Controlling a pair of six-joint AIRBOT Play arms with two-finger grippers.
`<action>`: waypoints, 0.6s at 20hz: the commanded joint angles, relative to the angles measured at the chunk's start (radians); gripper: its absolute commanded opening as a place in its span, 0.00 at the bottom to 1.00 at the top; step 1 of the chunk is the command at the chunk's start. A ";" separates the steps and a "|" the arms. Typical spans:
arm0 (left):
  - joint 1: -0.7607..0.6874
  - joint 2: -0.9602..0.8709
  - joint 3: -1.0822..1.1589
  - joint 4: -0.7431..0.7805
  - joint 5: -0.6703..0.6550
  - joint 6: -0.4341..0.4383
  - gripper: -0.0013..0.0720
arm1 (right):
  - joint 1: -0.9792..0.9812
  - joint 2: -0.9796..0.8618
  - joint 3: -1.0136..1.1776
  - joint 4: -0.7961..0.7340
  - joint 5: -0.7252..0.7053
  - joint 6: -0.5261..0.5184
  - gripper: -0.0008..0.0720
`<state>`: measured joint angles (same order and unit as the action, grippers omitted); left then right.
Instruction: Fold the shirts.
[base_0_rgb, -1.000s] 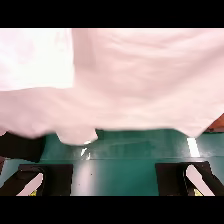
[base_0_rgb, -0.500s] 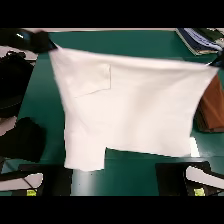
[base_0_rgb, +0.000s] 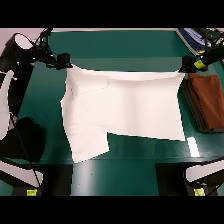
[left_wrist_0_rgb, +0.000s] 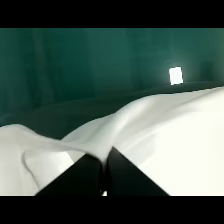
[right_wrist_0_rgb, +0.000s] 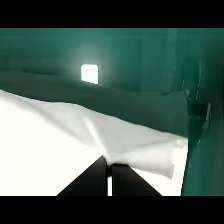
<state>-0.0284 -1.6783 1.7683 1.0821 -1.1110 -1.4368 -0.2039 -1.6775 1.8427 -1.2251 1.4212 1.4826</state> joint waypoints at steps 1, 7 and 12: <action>0.000 -0.019 -0.002 0.076 -0.068 0.046 0.05 | 0.010 -0.042 0.045 -0.018 0.050 0.001 0.03; 0.000 -0.023 -0.147 0.102 -0.180 0.094 0.05 | 0.009 0.082 -0.298 -0.060 0.009 -0.010 0.03; 0.000 -0.023 -0.280 0.102 -0.126 0.045 0.06 | 0.010 0.108 -0.473 -0.027 -0.076 -0.009 0.04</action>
<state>-0.0288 -1.7004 1.5517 1.1786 -1.2552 -1.3548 -0.1947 -1.5860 1.4616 -1.2751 1.3884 1.4754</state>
